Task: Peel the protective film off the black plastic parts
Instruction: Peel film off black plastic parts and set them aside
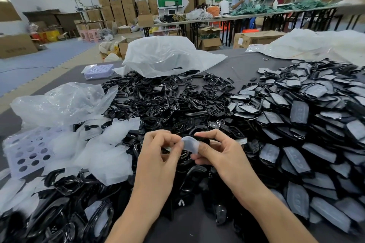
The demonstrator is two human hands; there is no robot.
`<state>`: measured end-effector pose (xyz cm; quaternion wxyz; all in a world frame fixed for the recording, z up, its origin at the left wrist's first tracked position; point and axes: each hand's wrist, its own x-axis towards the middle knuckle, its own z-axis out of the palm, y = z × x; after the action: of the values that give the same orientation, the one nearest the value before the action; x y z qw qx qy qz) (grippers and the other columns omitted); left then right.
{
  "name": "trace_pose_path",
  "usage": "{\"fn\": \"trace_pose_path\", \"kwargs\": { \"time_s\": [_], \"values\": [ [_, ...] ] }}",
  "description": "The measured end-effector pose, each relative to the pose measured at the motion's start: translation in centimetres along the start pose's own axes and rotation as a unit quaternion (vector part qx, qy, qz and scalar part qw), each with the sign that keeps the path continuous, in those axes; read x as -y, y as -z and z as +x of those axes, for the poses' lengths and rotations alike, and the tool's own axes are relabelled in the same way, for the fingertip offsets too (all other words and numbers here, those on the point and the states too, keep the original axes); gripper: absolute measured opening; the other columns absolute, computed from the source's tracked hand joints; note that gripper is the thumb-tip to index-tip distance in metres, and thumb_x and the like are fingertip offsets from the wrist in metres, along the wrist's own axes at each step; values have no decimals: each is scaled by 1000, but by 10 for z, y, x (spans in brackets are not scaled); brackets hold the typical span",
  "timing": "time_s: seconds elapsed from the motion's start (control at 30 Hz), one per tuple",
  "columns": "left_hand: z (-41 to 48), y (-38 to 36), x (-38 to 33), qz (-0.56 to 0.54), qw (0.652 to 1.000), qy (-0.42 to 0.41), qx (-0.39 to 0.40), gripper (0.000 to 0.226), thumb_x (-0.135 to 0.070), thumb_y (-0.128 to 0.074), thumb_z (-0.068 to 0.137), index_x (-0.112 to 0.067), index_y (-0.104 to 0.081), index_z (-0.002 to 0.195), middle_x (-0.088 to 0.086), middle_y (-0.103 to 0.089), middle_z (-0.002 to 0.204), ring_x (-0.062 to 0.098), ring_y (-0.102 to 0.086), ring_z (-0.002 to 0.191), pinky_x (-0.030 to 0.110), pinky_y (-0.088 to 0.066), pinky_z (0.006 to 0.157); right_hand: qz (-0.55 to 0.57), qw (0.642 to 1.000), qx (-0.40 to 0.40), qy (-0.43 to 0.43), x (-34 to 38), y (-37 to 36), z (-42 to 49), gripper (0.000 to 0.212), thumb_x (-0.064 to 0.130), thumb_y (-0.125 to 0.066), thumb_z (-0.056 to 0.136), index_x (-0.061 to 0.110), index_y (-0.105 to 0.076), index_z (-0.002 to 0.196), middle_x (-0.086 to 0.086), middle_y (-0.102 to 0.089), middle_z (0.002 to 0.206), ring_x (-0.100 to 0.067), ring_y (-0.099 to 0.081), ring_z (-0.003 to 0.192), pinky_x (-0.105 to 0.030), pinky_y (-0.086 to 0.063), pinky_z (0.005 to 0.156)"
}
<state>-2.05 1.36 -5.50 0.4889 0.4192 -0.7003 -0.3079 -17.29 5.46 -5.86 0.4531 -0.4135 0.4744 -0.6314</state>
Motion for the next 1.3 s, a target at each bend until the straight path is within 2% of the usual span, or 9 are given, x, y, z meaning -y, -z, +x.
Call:
{"fn": "trace_pose_path", "kwargs": {
  "time_s": [0.13,0.27,0.33,0.47,0.7,0.8,0.97,1.07,1.3],
  "values": [
    [-1,-1,0,-51,997,52,16,17,-22,-67,93,-37,-62,87,-6,-69,86,13,-68,80,35,-56,76,3,1000,19,16,0,-4,-2,11,20,-72,89,24,-76,98,-10,-77,88,-20,-76,81,-21,-58,73],
    [2,1,-1,-90,994,61,13,25,-14,-66,93,-39,-60,93,-2,-64,86,16,-63,81,21,-51,74,38,999,28,12,3,-5,-3,27,42,-70,81,22,-76,98,-10,-77,92,-22,-76,83,-21,-58,73],
    [2,2,0,-114,989,81,39,28,-15,-68,92,-40,-61,102,5,-66,89,21,-64,86,19,-50,77,21,999,27,15,1,-5,-3,23,36,-73,83,21,-75,100,-9,-78,94,-20,-76,82,-21,-58,74],
    [1,4,-1,-132,984,86,86,34,-13,-66,93,-45,-66,104,0,-72,93,22,-68,92,33,-54,90,-16,999,14,25,-4,-3,-2,14,10,-69,94,20,-71,102,-9,-77,89,-15,-73,76,-19,-55,68],
    [-1,8,-5,-192,970,108,103,44,-4,-45,102,-37,-73,112,-1,-75,110,20,-72,99,38,-51,98,-8,999,0,31,-1,0,-1,14,8,-68,94,18,-70,103,-5,-76,80,-11,-71,70,-15,-53,64],
    [-1,7,-6,-184,973,97,96,39,-9,-49,102,-38,-73,112,0,-75,106,20,-71,92,37,-53,95,-13,999,-4,32,0,0,-2,14,8,-69,94,19,-70,103,-6,-76,81,-11,-71,70,-15,-53,66],
    [0,6,-4,-140,984,75,81,33,-15,-62,97,-45,-72,107,-8,-73,89,9,-69,77,15,-53,77,-22,999,-2,32,2,0,-4,14,11,-71,92,22,-71,101,-8,-77,84,-14,-73,73,-16,-54,67],
    [1,5,-2,-122,987,79,73,28,-11,-65,94,-36,-73,103,-9,-68,75,8,-66,72,14,-50,74,-24,999,-2,31,1,-1,-3,13,11,-71,93,20,-72,103,-7,-77,84,-15,-74,74,-17,-55,68],
    [0,4,-8,-158,981,86,78,15,-7,-64,94,-19,-71,100,2,-71,72,9,-68,67,14,-52,71,56,998,-6,2,2,-4,-2,22,8,-63,97,23,-78,91,-5,-72,80,-12,-67,69,-18,-53,65]
  ]
}}
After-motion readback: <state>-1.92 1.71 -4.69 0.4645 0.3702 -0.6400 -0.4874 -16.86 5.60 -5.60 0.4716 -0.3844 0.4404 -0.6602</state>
